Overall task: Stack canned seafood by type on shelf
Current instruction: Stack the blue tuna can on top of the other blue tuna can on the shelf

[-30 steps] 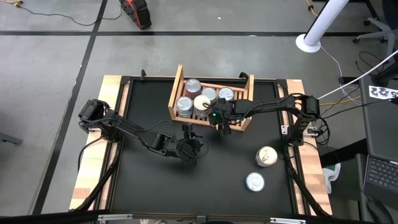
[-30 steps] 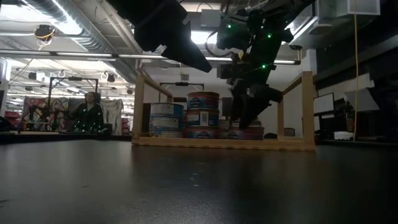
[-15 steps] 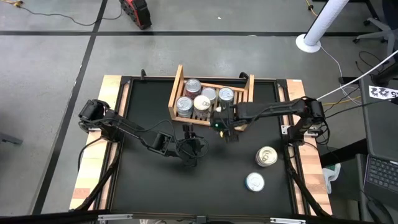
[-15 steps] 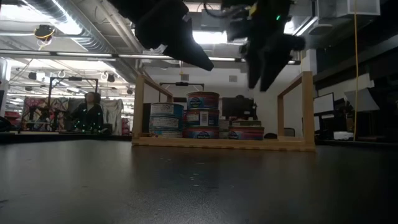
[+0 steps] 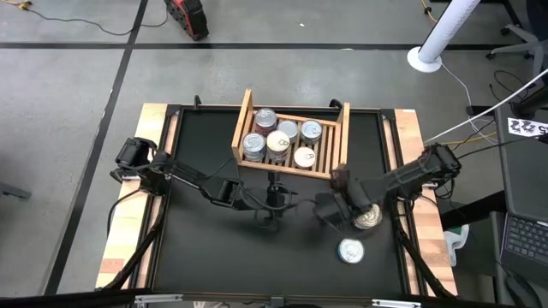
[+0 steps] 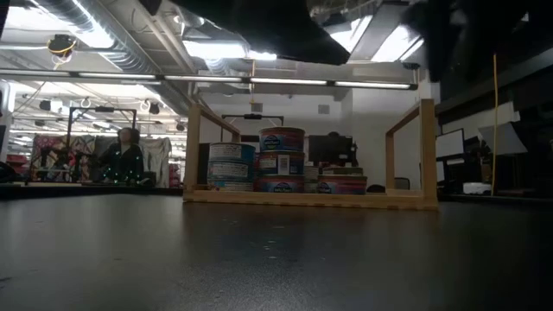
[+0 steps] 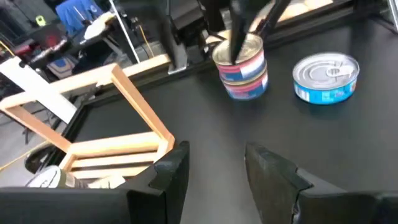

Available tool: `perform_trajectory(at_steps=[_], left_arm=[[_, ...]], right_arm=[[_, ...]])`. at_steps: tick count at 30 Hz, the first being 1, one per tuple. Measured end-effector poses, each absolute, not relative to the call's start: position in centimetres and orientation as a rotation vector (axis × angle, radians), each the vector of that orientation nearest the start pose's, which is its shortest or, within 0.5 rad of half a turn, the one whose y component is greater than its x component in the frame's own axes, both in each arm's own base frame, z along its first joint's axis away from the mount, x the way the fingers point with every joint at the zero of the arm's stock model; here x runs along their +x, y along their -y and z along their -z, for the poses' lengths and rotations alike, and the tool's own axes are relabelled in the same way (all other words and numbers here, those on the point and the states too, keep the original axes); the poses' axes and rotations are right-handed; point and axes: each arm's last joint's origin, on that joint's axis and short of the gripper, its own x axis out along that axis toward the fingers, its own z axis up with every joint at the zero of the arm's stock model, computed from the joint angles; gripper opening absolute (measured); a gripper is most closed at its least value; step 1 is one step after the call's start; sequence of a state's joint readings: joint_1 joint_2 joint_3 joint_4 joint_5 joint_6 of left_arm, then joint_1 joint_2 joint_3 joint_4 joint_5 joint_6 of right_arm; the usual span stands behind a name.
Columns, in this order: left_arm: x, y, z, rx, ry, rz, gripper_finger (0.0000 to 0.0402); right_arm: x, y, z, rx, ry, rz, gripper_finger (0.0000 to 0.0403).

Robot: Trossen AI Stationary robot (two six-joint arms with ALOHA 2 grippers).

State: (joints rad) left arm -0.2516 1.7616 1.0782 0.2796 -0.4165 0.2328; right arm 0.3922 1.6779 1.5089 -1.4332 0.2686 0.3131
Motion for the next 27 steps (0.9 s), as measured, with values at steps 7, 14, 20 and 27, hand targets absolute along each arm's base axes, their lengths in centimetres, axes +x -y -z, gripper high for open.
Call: perform_trajectory(at_steps=[7,14,20,27], left_arm=[[37.6,8.0,-21.7,0.365,-0.409,-0.127,0.0150],[37.6,8.0,-21.7,0.370,-0.410,-0.123,0.0150],[37.6,8.0,-21.7,0.371,-0.410,-0.123,0.0150],[37.6,8.0,-21.7,0.371,-0.410,-0.123,0.0151]], right_arm=[[24.8,-14.7,-29.0,-0.160,-1.490,0.266,0.0282],[21.6,-18.1,-27.1,-0.110,-1.555,0.276,0.0282],[19.0,-19.3,-24.7,-0.123,-1.617,0.339,0.0282],[17.3,-19.3,-22.6,-0.174,-1.650,0.403,0.0279]])
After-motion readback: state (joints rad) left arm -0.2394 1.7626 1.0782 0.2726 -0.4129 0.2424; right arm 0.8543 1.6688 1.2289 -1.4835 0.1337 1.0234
